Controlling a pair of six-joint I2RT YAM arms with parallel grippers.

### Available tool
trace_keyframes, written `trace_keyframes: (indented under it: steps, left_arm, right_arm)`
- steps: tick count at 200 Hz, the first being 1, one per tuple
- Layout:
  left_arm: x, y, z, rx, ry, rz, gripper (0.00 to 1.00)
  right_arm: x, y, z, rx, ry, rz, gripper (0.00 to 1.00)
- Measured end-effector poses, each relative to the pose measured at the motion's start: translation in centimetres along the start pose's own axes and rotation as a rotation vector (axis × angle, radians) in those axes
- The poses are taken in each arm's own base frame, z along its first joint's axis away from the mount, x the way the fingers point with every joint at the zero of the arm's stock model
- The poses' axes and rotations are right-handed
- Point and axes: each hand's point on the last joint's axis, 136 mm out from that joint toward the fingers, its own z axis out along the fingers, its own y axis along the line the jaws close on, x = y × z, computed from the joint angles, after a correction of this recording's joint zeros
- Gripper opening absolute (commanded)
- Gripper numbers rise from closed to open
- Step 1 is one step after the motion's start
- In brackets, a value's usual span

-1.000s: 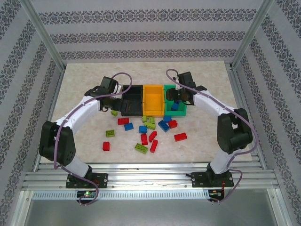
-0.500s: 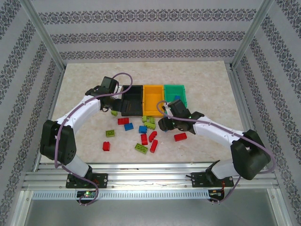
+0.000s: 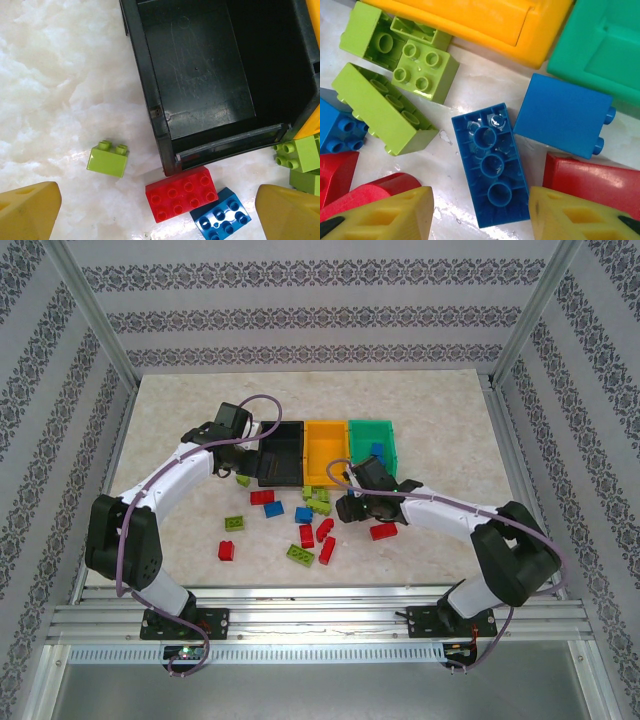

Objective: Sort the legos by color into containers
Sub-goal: Pick up the lego from the center of the table.

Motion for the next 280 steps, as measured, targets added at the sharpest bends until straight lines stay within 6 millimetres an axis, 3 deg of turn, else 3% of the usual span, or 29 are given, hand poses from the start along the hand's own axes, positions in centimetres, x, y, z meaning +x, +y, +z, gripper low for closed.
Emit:
trace_keyframes:
  steps: [40,280]
  left_arm:
    - [0.0,0.0,0.0,0.001,0.0,0.0,1.0]
    - [0.0,-0.3,-0.1,0.012,0.005,0.005,1.0]
  right_arm:
    - [-0.9,0.0,0.5,0.029,-0.003,-0.022,0.53]
    - [-0.1,0.0,3.4,0.154,0.067,-0.136,0.5]
